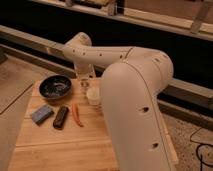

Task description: Place the bottle in the ceramic bowl

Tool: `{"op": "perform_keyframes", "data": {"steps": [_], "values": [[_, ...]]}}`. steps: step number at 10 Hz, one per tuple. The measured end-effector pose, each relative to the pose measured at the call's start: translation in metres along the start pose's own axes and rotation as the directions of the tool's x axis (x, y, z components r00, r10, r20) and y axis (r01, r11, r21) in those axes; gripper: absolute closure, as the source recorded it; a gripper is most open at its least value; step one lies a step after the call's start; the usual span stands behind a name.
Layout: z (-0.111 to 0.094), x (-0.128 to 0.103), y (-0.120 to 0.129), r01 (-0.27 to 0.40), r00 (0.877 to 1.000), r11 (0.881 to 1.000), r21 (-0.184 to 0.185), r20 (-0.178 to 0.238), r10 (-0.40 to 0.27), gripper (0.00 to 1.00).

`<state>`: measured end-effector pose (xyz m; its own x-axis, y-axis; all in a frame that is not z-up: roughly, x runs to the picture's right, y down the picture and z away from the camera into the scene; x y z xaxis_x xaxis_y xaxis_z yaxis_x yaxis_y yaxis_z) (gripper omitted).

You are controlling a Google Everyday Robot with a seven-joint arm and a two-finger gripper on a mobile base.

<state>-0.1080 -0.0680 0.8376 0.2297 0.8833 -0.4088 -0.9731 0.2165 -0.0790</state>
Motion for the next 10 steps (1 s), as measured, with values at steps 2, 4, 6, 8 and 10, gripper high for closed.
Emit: {"op": "perform_keyframes", "data": {"steps": [2, 4, 6, 8, 10], "values": [[0.000, 0.000, 0.000, 0.000, 1.000, 1.000, 0.000, 0.000, 0.000, 0.82], [0.000, 0.000, 0.000, 0.000, 1.000, 1.000, 0.000, 0.000, 0.000, 0.99], [0.000, 0.000, 0.000, 0.000, 1.000, 1.000, 0.001, 0.000, 0.000, 1.00], [-0.008, -0.009, -0.005, -0.004, 1.000, 1.000, 0.012, 0.025, 0.003, 1.00], [-0.034, -0.034, -0.012, -0.019, 0.995, 1.000, 0.016, 0.098, 0.018, 1.00]]}}
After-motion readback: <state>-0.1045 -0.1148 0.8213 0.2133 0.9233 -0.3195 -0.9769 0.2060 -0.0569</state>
